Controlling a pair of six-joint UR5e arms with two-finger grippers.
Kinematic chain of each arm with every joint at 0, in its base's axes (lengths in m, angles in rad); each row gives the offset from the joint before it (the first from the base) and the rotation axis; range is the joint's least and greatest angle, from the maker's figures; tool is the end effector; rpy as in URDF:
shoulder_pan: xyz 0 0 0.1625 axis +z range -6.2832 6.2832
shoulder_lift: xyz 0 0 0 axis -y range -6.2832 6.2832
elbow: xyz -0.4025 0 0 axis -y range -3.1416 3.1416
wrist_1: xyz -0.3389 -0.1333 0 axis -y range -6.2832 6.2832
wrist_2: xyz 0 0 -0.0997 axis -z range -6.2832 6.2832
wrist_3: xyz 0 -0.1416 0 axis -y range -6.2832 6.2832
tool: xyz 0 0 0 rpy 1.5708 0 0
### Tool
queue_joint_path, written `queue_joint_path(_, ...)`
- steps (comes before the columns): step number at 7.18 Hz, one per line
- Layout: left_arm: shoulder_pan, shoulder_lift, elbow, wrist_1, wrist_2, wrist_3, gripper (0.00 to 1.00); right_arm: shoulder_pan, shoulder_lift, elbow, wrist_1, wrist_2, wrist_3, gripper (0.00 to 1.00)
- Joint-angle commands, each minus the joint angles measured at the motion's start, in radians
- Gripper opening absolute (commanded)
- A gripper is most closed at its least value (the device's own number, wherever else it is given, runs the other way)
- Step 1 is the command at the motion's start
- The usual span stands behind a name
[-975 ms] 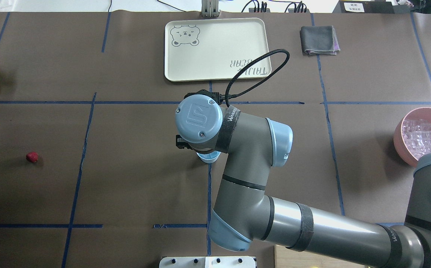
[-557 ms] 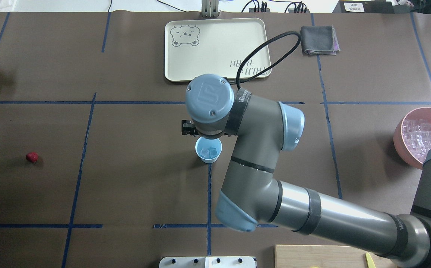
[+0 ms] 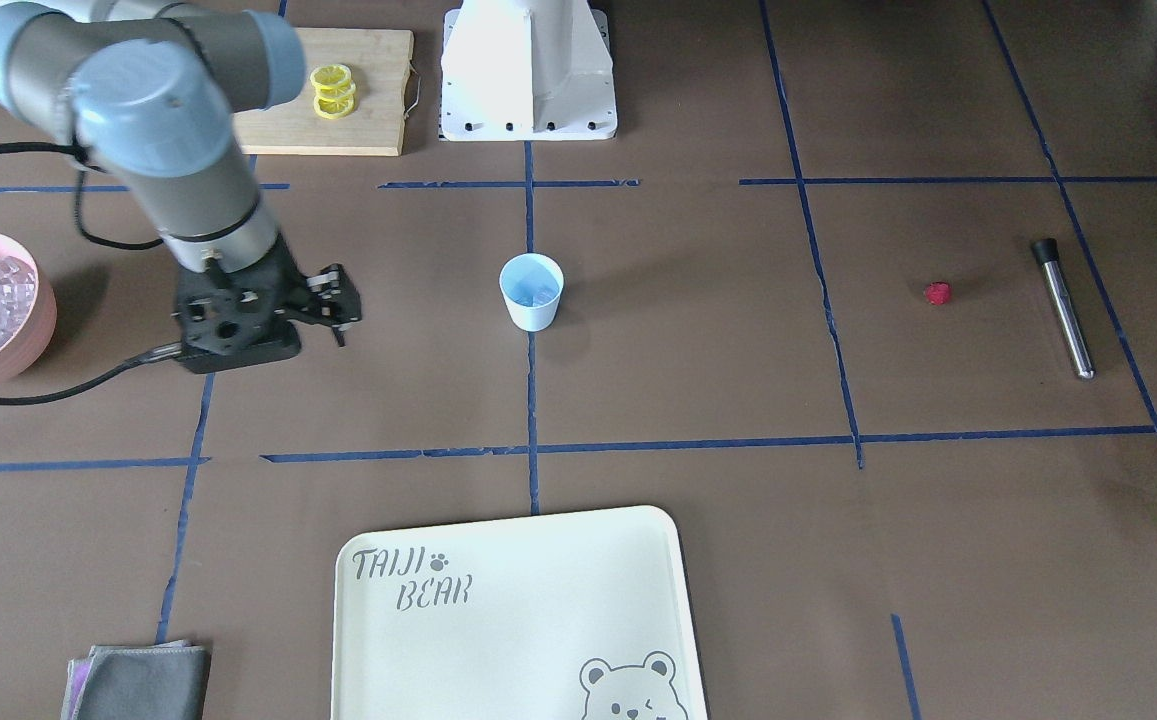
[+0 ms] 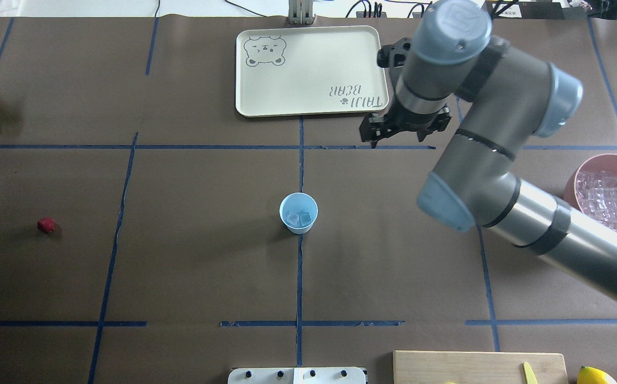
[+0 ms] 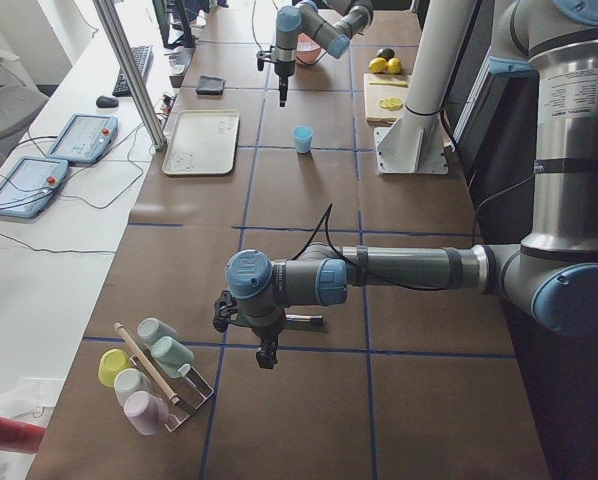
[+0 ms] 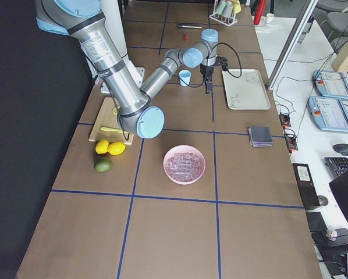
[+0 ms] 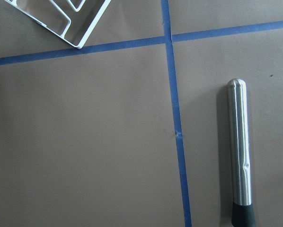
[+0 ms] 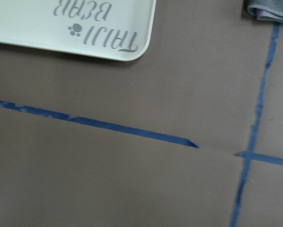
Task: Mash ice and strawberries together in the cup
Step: 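Move the right gripper back over the pink bowl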
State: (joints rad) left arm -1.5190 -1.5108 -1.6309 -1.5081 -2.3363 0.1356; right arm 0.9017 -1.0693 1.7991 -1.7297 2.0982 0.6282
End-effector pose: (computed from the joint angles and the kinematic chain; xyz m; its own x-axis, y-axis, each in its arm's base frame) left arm -0.0140 -0.4092 0.6724 0.7087 0.1288 -0.6937 -0.1488 0.9884 0.0315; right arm -0.3211 -0.5060 0.3386 0.7186 -0.2184 0.6602 0.1231 0.9744 0.1883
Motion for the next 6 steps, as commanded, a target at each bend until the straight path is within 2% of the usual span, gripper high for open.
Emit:
queue_joint_path(1,0.005,-0.041,-0.003,0.0,-0.006,-0.007,1.0,0.194,-0.214,0.066,0.002,0.113,-0.337,0.99)
queue_joint_path(3,0.005,-0.072,-0.003,-0.029,-0.009,-0.004,1.0,0.355,-0.378,0.088,0.006,0.173,-0.61,0.99)
queue_joint_path(4,0.005,-0.075,-0.001,-0.103,-0.008,-0.005,1.0,0.434,-0.462,0.088,0.006,0.21,-0.736,0.99)
queue_joint_path(5,0.005,-0.075,0.012,-0.166,-0.006,-0.008,1.0,0.518,-0.548,0.086,0.004,0.236,-0.839,0.99)
queue_joint_path(6,0.011,-0.115,0.025,-0.159,-0.008,-0.039,1.0,0.583,-0.616,0.086,0.006,0.24,-0.876,0.99)
